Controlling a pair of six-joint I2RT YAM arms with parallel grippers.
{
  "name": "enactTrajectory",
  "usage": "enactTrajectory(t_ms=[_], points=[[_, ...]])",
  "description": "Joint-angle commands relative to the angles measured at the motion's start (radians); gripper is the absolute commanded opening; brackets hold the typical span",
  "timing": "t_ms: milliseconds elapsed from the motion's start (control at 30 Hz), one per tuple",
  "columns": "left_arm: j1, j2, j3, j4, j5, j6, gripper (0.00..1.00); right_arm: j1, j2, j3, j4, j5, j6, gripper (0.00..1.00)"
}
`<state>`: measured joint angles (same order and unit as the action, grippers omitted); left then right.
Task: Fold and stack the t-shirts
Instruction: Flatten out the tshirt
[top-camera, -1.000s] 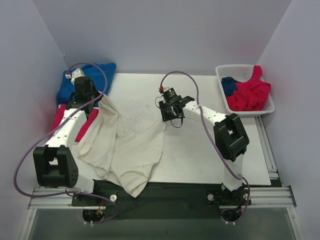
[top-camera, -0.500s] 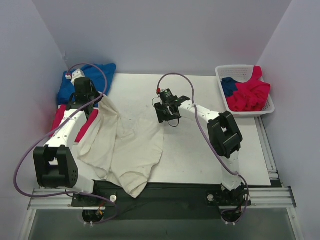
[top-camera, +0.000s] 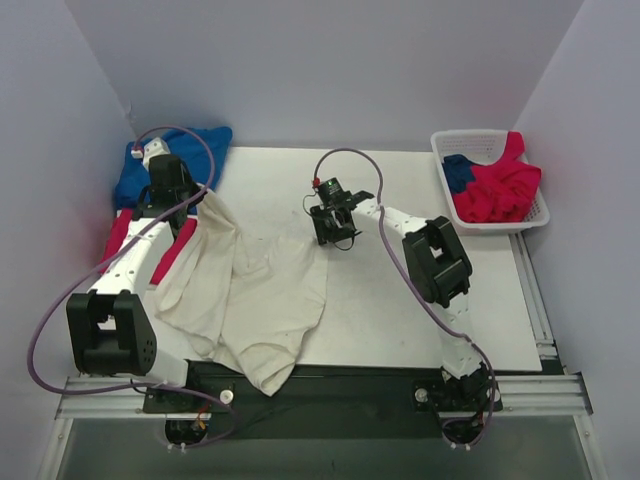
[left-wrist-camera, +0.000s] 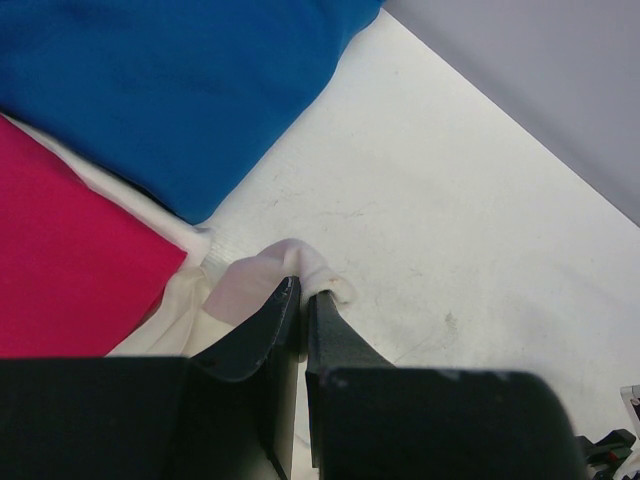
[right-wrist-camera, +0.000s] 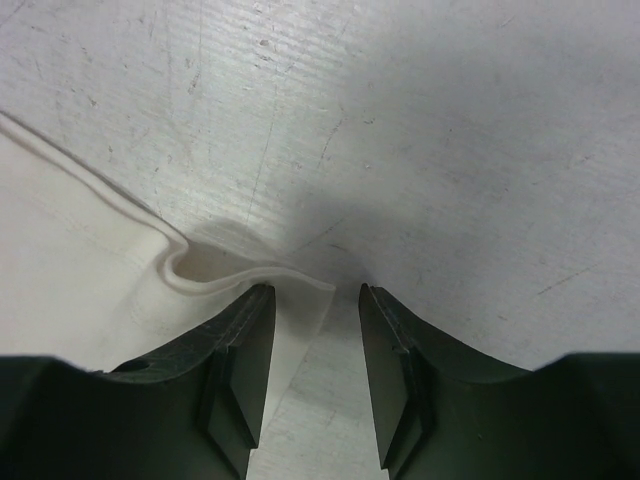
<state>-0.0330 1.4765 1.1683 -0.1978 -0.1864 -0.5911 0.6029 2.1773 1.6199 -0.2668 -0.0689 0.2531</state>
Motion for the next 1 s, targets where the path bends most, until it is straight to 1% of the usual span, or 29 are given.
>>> enactTrajectory(t_ms=[0,33,100,200,300,500,533,600,733,900,967], points=[[0.002,-0.008,0.004,0.047,-0.002,0.004,0.00,-0.005,0.041,0.024,-0.049,-0.017,0.003,0.39],[0.002,-0.008,0.004,0.047,-0.002,0.004,0.00,-0.005,0.045,0.026,-0.055,-0.026,0.005,0.36],[0.004,-0.010,0.004,0.046,-0.008,0.005,0.00,-0.005,0.052,0.023,-0.075,-0.034,0.002,0.32],[0.005,-0.013,0.007,0.046,-0.012,0.007,0.00,0.003,0.053,0.012,-0.110,-0.032,-0.011,0.29],[0.007,-0.015,0.007,0.047,-0.013,0.007,0.00,0.014,0.052,-0.005,-0.146,-0.014,-0.025,0.28],[0.010,-0.016,0.004,0.046,-0.016,0.005,0.00,0.040,0.041,-0.043,-0.158,0.007,-0.035,0.34],[0.008,-0.016,0.004,0.046,-0.016,0.005,0.00,0.044,0.038,-0.046,-0.158,0.015,-0.037,0.37],[0.008,-0.018,0.002,0.044,-0.019,0.005,0.00,0.057,0.027,-0.051,-0.158,0.024,-0.032,0.38],[0.010,-0.019,-0.001,0.044,-0.022,0.005,0.00,0.081,0.021,-0.045,-0.158,0.026,-0.037,0.43],[0.013,-0.024,0.001,0.043,-0.024,0.008,0.00,0.106,0.038,-0.052,-0.164,0.024,-0.040,0.45],[0.013,-0.025,0.001,0.043,-0.022,0.007,0.00,0.118,0.053,-0.057,-0.172,0.032,-0.044,0.43]])
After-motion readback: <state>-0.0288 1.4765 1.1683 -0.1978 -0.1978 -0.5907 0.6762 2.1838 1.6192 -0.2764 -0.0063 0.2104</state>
